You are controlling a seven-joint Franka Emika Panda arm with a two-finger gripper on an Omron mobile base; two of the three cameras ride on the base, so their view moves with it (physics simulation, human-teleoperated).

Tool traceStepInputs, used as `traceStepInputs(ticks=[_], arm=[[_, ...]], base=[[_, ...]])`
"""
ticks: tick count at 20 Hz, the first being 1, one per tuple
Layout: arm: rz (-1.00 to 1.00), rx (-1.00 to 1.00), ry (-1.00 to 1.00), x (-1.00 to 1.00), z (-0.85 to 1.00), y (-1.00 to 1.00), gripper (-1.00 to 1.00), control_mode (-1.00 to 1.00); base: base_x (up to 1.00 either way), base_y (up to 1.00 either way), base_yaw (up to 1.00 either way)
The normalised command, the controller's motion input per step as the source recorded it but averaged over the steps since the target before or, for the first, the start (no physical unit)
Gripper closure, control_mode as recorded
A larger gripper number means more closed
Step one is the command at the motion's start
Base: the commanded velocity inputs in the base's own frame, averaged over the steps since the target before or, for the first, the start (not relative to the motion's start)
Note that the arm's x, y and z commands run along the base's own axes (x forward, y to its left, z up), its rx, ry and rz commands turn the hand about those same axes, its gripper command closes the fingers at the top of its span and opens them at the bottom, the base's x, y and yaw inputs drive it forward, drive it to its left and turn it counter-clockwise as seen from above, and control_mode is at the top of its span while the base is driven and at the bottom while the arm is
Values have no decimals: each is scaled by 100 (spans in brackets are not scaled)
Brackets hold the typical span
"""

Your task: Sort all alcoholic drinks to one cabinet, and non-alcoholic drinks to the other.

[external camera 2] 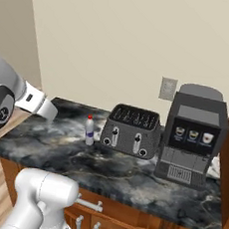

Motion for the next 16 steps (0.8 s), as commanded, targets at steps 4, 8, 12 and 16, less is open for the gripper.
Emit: traceStepInputs(ticks=[4, 8, 12, 16], arm=[[0, 1, 3, 6, -61, -33, -100, -100], [2, 0, 6, 18, -86, -55, -100, -100], [4, 0, 4, 73, -60, -34, -100, -100], [1, 0, 1, 99, -29, -4, -100, -100]], base=[[0, 0, 0], [0, 0, 0], [0, 0, 0], [0, 0, 0]])
